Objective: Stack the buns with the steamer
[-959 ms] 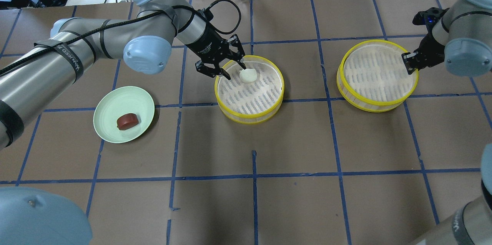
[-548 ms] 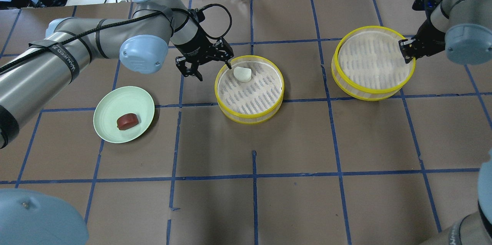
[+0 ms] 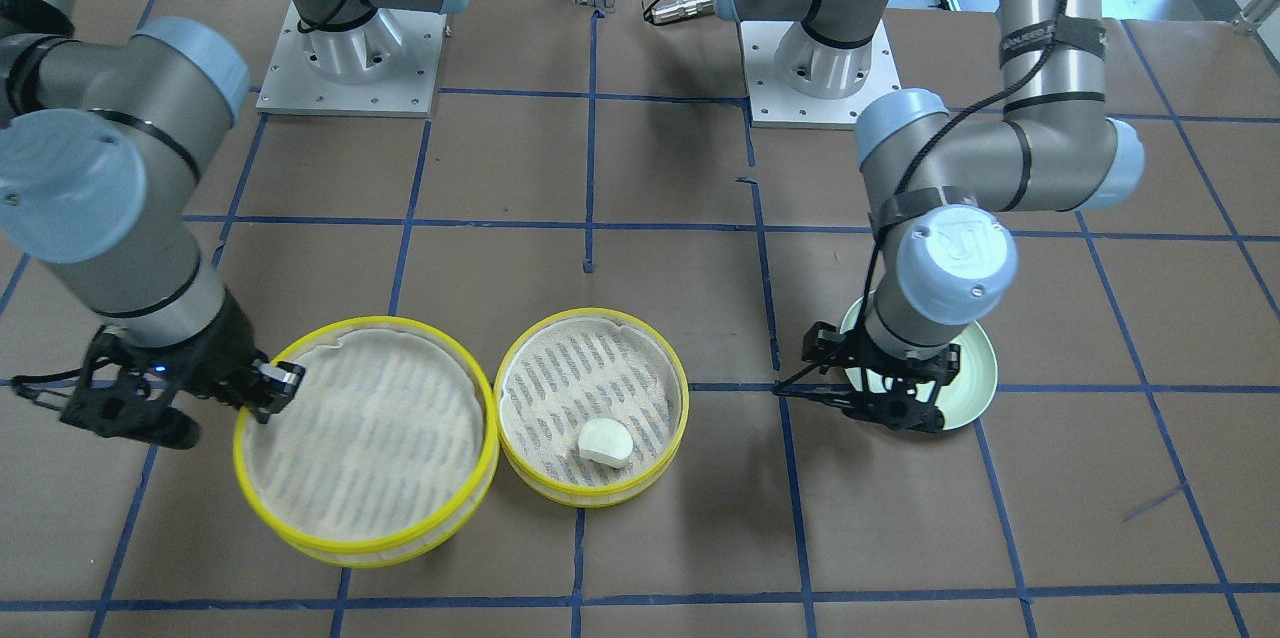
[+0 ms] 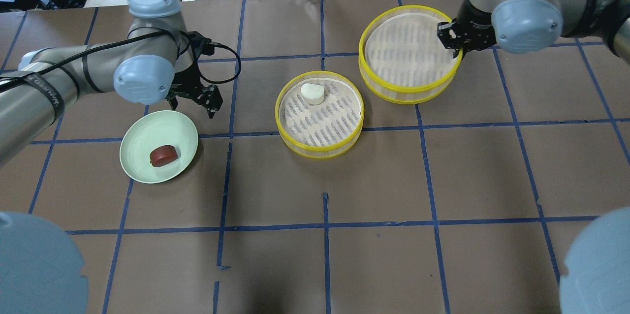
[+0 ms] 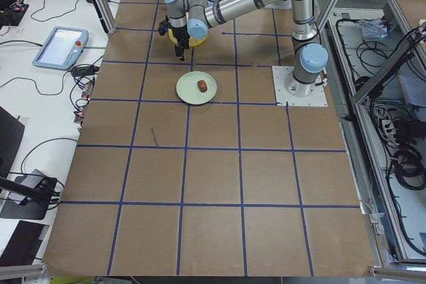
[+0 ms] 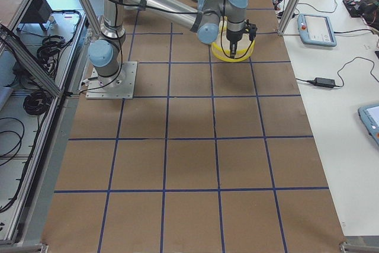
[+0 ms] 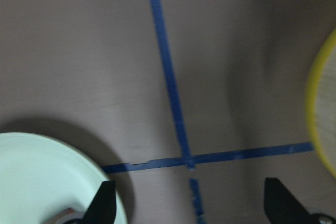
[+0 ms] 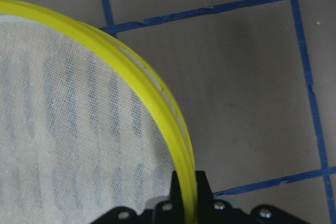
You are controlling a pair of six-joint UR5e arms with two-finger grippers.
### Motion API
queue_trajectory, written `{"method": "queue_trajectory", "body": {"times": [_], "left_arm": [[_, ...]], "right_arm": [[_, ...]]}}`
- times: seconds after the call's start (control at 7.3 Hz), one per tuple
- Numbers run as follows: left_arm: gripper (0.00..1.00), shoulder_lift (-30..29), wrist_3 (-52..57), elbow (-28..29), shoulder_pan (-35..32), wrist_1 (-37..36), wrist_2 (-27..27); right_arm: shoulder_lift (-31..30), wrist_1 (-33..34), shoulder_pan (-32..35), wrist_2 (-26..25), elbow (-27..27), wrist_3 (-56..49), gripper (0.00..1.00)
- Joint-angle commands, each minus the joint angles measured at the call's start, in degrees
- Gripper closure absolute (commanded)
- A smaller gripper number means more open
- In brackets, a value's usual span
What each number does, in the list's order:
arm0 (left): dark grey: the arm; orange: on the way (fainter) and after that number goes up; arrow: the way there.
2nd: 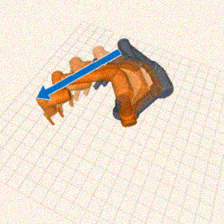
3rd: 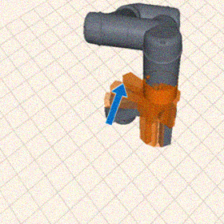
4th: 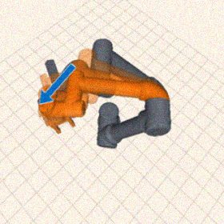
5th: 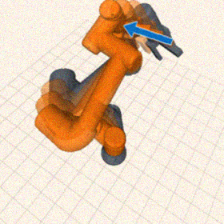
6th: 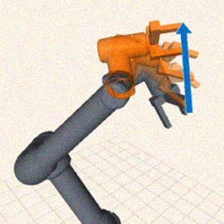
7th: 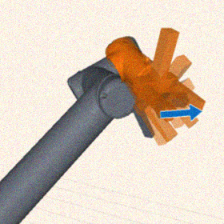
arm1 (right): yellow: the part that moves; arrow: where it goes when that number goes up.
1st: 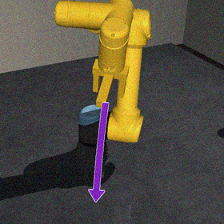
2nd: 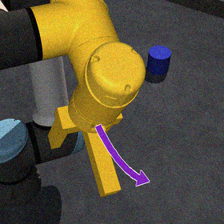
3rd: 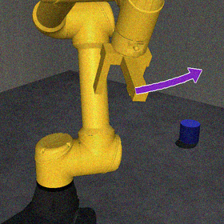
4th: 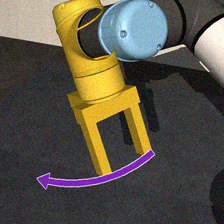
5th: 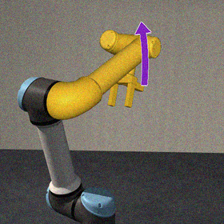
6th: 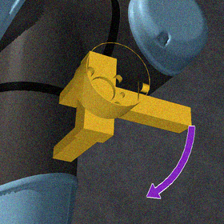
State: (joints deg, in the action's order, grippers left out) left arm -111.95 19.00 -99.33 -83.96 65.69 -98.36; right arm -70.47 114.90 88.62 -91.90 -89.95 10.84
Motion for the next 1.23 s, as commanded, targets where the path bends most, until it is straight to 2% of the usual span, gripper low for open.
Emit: {"method": "queue_trajectory", "body": {"times": [0.0,0.14,0.41,0.55,0.68,0.82,1.1], "left_arm": [[0.00,-0.2,8.4,-4.1,7.8,0.6,0.5],[0.00,-0.5,8.2,-7.2,7.8,-0.3,4.5],[0.00,-1.8,8.8,-9.3,7.8,-0.1,4.8],[0.22,-2.3,8.9,-8.4,7.8,-0.5,4.7],[0.60,-2.2,9.1,-7.7,7.8,-1.1,4.4],[0.81,-2.2,9.2,-7.1,7.8,-2.7,3.4],[0.79,-1.8,9.5,-3.5,7.7,-3.5,3.7]], "right_arm": [[0.7,-1.7,9.2,0.3,-1.0,12.2,0.82],[0.9,-2.1,11.7,1.4,-1.4,19.6,0.82],[1.6,-1.5,13.9,2.5,-2.0,21.2,0.82],[2.8,-0.8,14.3,2.7,-2.5,21.3,0.82],[4.7,2.8,14.5,2.6,-2.5,20.7,0.81],[5.2,3.3,14.5,2.4,-2.9,19.2,0.81],[4.5,2.4,14.5,2.5,-3.2,20.4,0.81]]}}
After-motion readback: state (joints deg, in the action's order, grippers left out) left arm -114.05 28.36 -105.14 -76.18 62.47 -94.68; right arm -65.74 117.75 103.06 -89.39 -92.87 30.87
